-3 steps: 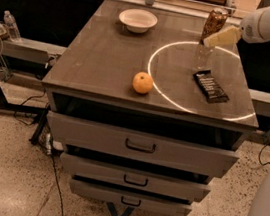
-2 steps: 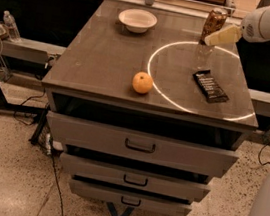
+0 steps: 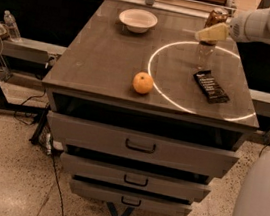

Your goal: Place orange can into paper bowl

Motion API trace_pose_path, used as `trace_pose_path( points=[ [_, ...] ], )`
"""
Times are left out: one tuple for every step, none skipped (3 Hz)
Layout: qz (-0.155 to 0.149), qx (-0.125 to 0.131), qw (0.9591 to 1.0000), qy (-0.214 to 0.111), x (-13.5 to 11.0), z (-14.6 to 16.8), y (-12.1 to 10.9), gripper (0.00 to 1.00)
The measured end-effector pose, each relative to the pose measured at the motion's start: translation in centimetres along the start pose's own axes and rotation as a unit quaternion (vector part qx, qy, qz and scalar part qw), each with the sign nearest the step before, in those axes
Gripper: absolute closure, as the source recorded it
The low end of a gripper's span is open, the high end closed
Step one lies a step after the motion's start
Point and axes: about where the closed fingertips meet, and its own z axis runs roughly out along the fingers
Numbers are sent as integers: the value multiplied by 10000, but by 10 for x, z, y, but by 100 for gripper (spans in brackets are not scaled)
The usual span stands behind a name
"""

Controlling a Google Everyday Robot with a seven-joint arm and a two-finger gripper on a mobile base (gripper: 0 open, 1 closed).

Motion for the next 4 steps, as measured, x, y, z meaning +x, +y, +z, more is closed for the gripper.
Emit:
trace_pose_path(
  points=[
    [426, 331, 9979, -360, -4, 35, -21, 0],
    [637, 738, 9931, -649, -6, 64, -45, 0],
    [793, 1085, 9878, -792, -3, 83, -66, 0],
    [940, 1201, 9852, -785, 2, 93, -73, 15]
  ],
)
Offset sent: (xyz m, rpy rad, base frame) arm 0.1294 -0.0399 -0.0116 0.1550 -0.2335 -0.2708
